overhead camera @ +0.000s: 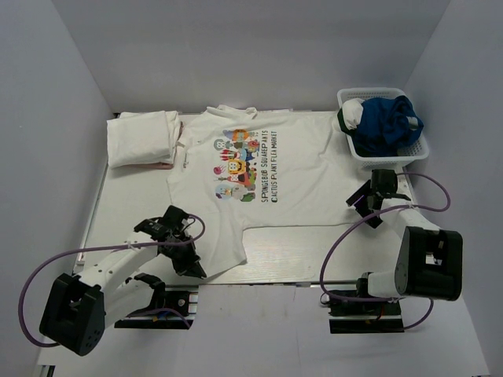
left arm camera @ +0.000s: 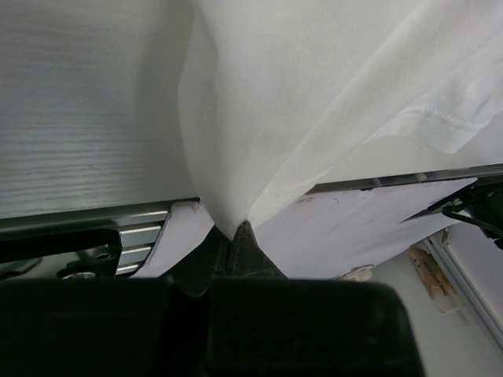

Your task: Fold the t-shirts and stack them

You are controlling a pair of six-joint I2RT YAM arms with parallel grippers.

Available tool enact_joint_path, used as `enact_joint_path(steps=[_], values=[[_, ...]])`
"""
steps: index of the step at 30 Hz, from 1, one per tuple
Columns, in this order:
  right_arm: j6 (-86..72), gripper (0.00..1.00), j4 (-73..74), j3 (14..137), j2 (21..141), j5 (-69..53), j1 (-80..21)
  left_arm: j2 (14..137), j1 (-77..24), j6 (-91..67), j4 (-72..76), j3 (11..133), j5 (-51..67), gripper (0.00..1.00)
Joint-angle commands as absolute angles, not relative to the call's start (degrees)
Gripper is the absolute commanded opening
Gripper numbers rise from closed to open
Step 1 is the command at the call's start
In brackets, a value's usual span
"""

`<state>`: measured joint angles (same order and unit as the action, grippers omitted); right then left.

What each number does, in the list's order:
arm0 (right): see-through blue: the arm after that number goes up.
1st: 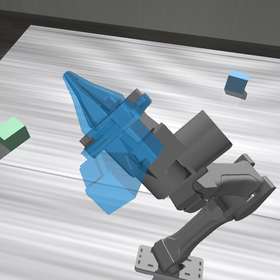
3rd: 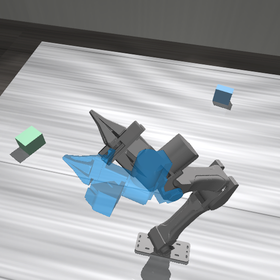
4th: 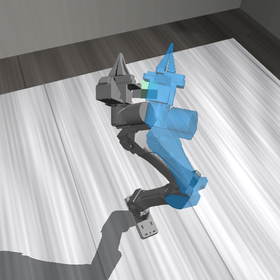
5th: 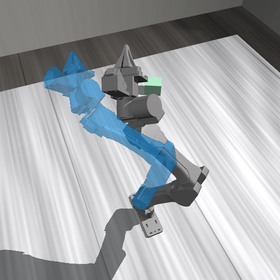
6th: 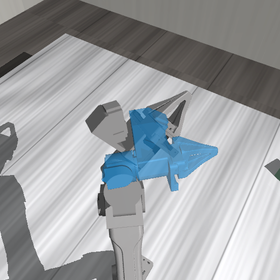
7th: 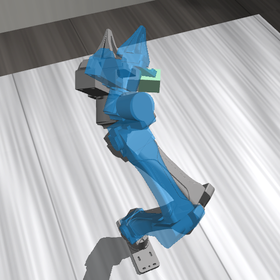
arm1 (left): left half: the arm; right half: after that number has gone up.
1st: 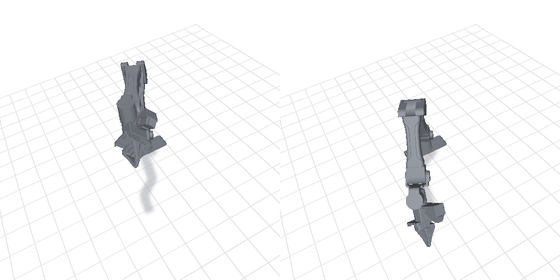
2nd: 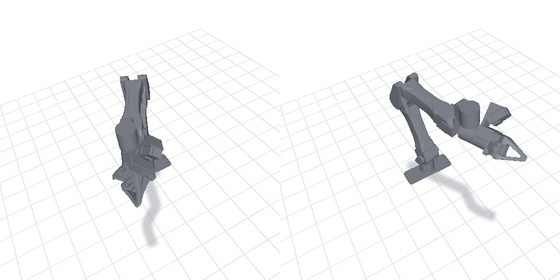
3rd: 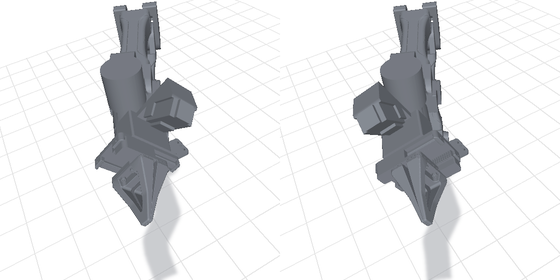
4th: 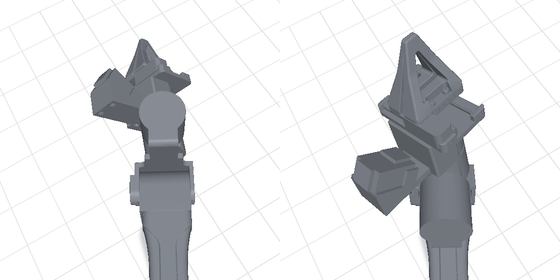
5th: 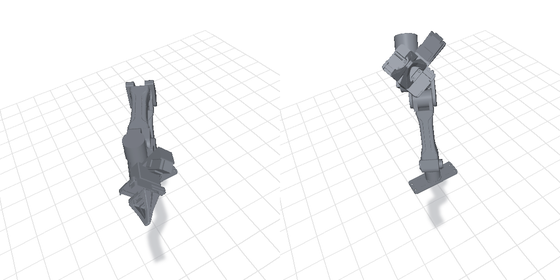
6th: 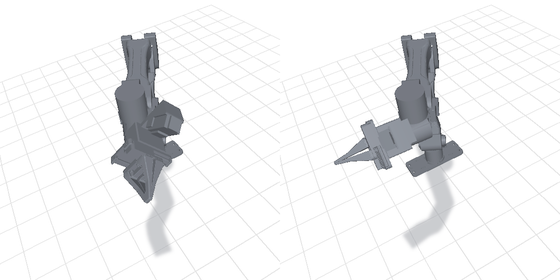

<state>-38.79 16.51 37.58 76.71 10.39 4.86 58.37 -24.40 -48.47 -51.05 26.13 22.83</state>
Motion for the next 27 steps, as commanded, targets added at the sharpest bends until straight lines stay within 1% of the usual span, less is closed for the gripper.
enact_joint_path(steps=[1,2,3,4,5,6,7,8,10,13,16,19,23,27], values=[[-39.55,0.75,13.8,37.09,79.27,8.35,4.92,56.95,-24.61,-47.2,-54.58,28.65,23.91,0.0],[-39.46,0.66,14.58,36.92,79.36,7.22,4.92,56.34,-24.61,-47.2,-55.28,28.65,23.91,0.0],[-39.64,0.47,14.68,36.48,79.19,6.95,4.92,56.34,-24.61,-47.2,-55.89,28.65,23.91,0.0],[-39.81,0.37,15.9,36.13,78.32,6.94,4.92,55.73,-24.61,-47.2,-55.9,28.65,23.91,0.0],[-39.9,0.29,16.43,34.73,76.83,7.47,4.92,55.72,-24.61,-47.2,-56.59,28.65,23.91,0.0],[-40.08,0.17,16.87,34.19,76.21,7.82,5.1,55.11,-24.61,-47.89,-57.56,28.65,23.91,0.0],[-40.43,0.1,20.27,33.93,73.76,8.43,5.01,54.24,-24.61,-47.9,-58.18,29.17,24.43,0.0],[-40.78,0.01,22.04,33.58,72.96,8.79,5.1,53.71,-24.61,-47.9,-58.88,29.18,24.43,0.0],[-40.52,0.0,27.38,33.14,71.64,8.7,5.1,52.57,-24.61,-48.43,-62.48,29.7,24.43,0.0],[-39.3,0.0,31.88,30.68,65.94,7.83,5.27,48.79,-24.61,-49.04,-67.75,29.71,24.43,0.0],[-39.11,0.0,36.27,29.1,62.23,5.19,5.1,45.27,-24.61,-49.57,-69.95,29.0,26.89,0.0],[-38.85,0.0,38.58,28.65,59.42,5.44,5.01,45.26,-24.61,-49.57,-70.58,29.0,26.89,0.0],[-38.41,0.0,37.88,31.01,58.36,6.42,4.92,50.79,-24.61,-48.08,-63.74,34.61,26.89,0.0],[-34.81,0.0,35.77,35.32,61.86,6.06,4.75,59.66,-23.91,-46.24,-55.82,45.93,23.91,0.0]])
